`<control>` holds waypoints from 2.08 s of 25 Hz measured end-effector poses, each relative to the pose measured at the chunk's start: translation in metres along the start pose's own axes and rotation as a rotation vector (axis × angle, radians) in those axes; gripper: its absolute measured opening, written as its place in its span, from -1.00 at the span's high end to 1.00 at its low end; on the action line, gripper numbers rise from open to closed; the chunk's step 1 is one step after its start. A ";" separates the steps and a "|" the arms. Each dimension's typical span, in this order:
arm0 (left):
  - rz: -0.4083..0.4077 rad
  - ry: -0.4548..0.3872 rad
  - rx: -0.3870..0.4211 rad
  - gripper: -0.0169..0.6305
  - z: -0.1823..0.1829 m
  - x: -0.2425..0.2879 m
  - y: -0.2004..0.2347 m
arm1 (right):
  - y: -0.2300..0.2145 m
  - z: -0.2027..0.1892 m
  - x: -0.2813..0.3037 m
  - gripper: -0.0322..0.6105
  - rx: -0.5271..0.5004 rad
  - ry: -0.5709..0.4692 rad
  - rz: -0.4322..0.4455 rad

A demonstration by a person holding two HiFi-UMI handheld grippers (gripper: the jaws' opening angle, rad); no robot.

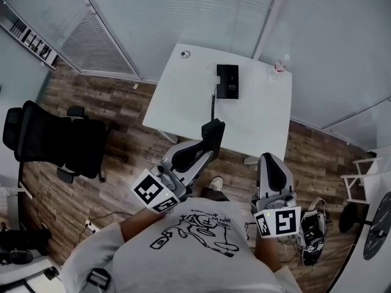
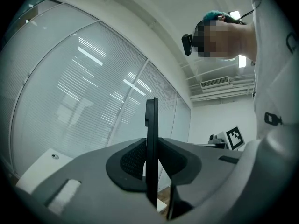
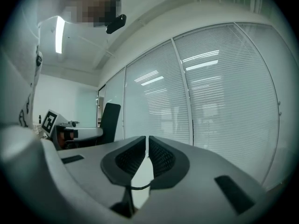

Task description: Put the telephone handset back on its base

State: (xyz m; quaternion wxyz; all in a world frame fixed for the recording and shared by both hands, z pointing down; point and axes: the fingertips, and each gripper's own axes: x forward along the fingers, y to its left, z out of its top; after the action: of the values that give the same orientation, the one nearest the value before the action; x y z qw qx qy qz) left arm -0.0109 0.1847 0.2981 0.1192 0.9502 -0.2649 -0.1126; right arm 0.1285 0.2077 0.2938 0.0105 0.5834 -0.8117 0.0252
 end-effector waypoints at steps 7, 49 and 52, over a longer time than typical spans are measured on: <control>0.011 0.025 -0.011 0.73 -0.014 0.050 0.006 | -0.049 -0.003 0.017 0.85 0.023 0.006 0.010; 0.047 0.030 -0.147 0.74 -0.021 0.124 0.156 | -0.086 -0.030 0.182 0.85 0.003 0.113 0.065; 0.035 0.030 -0.166 0.74 -0.017 0.131 0.180 | -0.084 -0.026 0.209 0.85 -0.008 0.119 0.061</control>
State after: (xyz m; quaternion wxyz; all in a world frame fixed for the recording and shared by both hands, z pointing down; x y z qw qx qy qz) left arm 0.0168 -0.0314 0.3458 0.2033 0.9339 -0.2694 -0.1179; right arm 0.1413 -0.0154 0.3322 0.0602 0.5557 -0.8273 0.0567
